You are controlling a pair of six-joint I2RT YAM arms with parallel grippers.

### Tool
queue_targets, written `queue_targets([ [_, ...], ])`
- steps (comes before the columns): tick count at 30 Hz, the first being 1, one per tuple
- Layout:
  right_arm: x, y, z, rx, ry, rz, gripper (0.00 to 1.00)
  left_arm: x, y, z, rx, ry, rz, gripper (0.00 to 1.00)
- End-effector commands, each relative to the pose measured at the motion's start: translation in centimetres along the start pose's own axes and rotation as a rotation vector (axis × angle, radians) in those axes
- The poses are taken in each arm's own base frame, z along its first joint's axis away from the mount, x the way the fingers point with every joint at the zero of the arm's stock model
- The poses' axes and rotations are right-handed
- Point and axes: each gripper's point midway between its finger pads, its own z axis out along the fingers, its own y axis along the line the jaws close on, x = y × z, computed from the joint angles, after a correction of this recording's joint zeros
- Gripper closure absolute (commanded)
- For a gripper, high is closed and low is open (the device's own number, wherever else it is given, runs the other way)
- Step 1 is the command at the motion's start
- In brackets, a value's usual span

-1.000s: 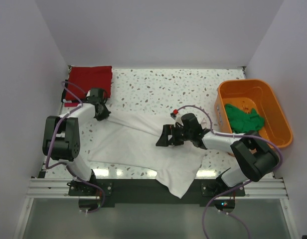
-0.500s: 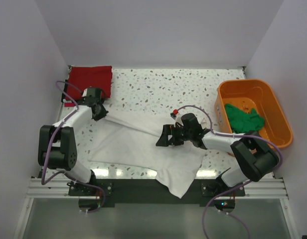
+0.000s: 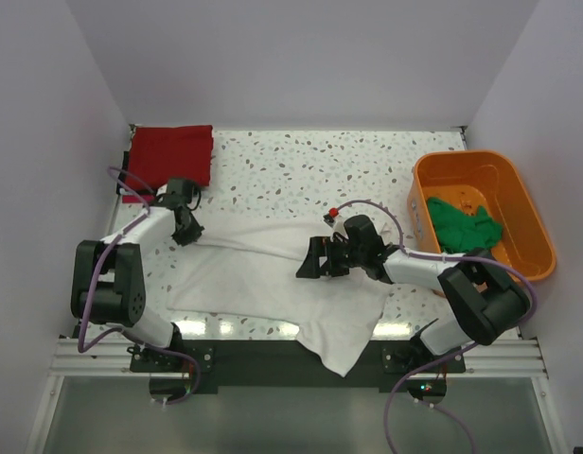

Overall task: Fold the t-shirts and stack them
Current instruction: Fold the tshirt

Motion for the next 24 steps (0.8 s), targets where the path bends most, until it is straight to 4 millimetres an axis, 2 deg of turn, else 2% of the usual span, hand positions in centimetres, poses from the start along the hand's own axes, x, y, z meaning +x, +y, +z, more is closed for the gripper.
queue_targets([
  [1,1.0,-1.6,-0.1,0.077,0.032,0.006,0.01,0.0,1.5,-0.5,-0.054,-0.006,-0.017,0.78],
  [3,0.8,-1.4,-0.3,0.077,0.030,-0.001,0.01,-0.4,2.0,-1.3,-0.072,-0.023,-0.017,0.61],
  [4,0.7,-1.3,-0.4,0.076,0.029,-0.005,0.01,-1.4,1.8,-2.2,-0.066,-0.055,-0.026,0.36],
  [5,0.4,-1.1,-0.6,0.076,0.024,-0.009,0.01,-1.6,2.4,-2.8,-0.090,-0.062,-0.025,0.34],
  [8,-0.2,-0.3,-1.1,0.066,0.013,-0.023,0.01,-3.2,2.1,-5.0,-0.064,-0.119,-0.060,0.26],
  [10,-0.4,0.3,-1.4,0.049,0.014,-0.036,0.01,-4.1,0.9,-6.7,0.011,-0.150,-0.073,0.06],
  [11,-0.8,0.8,-1.7,0.042,0.011,-0.041,0.01,-4.8,0.0,-7.3,0.061,-0.175,-0.080,0.00],
  [14,-1.9,2.5,-2.9,0.020,-0.006,-0.082,0.01,-5.8,-2.9,-8.4,0.211,-0.203,-0.059,0.00],
  [17,-3.8,3.6,-4.4,0.044,-0.055,-0.117,0.01,-5.8,-5.9,-8.3,0.326,-0.181,-0.025,0.00],
  [18,-4.4,3.7,-5.0,0.065,-0.079,-0.121,0.01,-5.0,-6.9,-7.5,0.341,-0.143,0.002,0.00],
  [20,-5.5,2.4,-5.9,0.193,-0.104,-0.084,0.01,-4.7,-8.5,-7.0,0.380,-0.116,0.038,0.00],
  [21,-5.7,1.8,-6.2,0.239,-0.107,-0.070,0.01,-4.1,-8.8,-5.6,0.373,-0.081,0.051,0.00],
  [22,-6.2,0.2,-6.3,0.332,-0.130,-0.057,0.01,-4.0,-9.0,-5.0,0.368,-0.073,0.056,0.00],
  [24,-6.7,-1.5,-6.9,0.430,-0.136,-0.024,0.01,-3.3,-9.8,-3.3,0.386,-0.037,0.071,0.00],
])
